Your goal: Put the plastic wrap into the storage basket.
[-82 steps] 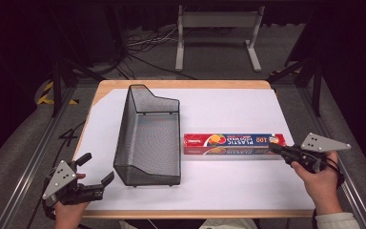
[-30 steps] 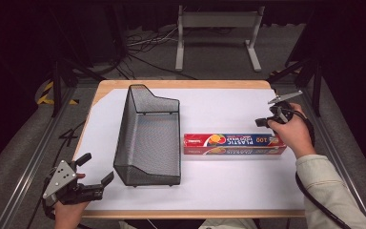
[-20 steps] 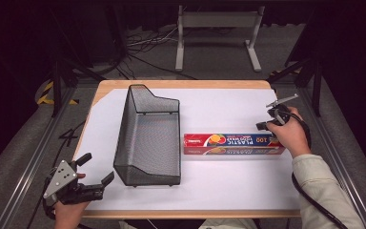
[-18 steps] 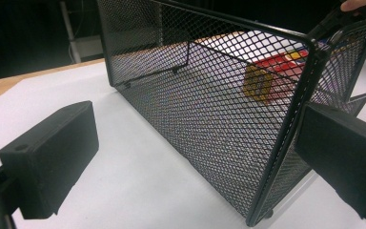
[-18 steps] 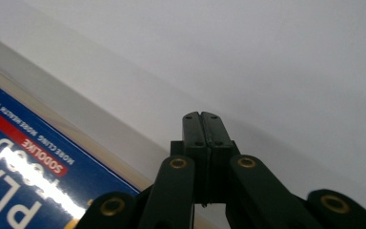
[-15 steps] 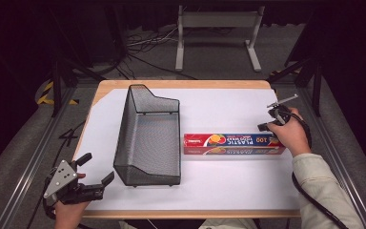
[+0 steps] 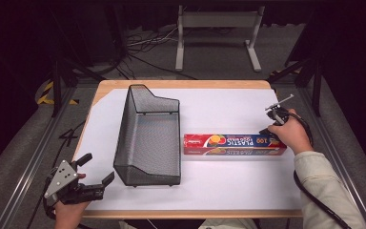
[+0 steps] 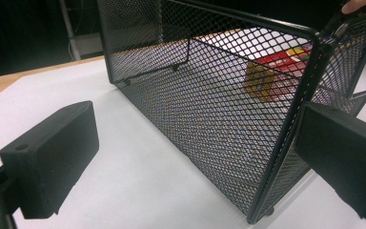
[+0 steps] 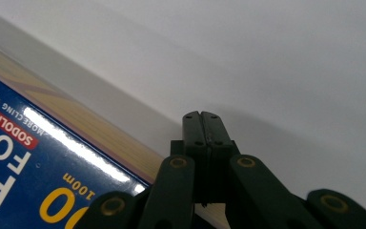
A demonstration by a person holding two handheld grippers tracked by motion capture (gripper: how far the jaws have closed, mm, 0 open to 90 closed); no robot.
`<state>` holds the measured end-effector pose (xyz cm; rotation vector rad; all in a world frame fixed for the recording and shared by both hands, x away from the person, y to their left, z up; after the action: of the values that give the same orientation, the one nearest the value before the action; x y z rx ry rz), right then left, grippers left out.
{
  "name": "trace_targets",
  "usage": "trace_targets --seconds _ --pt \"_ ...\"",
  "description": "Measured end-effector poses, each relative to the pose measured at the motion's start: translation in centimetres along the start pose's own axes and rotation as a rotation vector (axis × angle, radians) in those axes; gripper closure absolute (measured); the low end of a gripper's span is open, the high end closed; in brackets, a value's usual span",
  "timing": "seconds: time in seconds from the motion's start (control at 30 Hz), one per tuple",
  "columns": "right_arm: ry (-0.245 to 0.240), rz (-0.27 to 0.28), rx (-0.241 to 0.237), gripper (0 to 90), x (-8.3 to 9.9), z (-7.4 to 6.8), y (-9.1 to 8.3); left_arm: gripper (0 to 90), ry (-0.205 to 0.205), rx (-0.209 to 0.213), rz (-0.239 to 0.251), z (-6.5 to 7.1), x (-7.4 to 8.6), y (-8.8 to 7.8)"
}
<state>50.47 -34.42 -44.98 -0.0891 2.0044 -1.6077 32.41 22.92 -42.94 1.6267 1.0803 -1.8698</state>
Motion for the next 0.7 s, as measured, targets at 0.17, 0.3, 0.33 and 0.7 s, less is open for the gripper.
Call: trace_targets --seconds 0.17,0.3,0.33,0.7 --pt "-0.001 -0.027 -0.036 90.0 0.9 -0.3 -0.3 2.1 -0.004 0.001 -0.003 0.0 0.1 0.0" --pt "0.001 -0.05 -0.051 90.0 1.6 -0.6 -0.5 2.1 -0.001 0.0 -0.001 0.1 0.0 0.1" --pt "-0.005 -0.062 -0.056 90.0 1.9 -0.8 -0.6 2.1 -0.001 -0.001 -0.002 0.1 0.0 0.1" --pt "-0.072 -0.117 -0.095 90.0 5.0 -2.9 -1.6 2.1 -0.005 0.001 -0.002 0.1 0.0 0.2"
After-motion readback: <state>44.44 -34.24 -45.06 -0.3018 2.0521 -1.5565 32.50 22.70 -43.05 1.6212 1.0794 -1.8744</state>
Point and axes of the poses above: each handheld gripper's, and its own axes: y roughly forward along the jaws, x roughly out of its underside, z roughly to its right, the point moved 6 cm from there along y, roughly forward along the jaws, and after that the axes turned 1 degree about y, right-handed, at the moved point
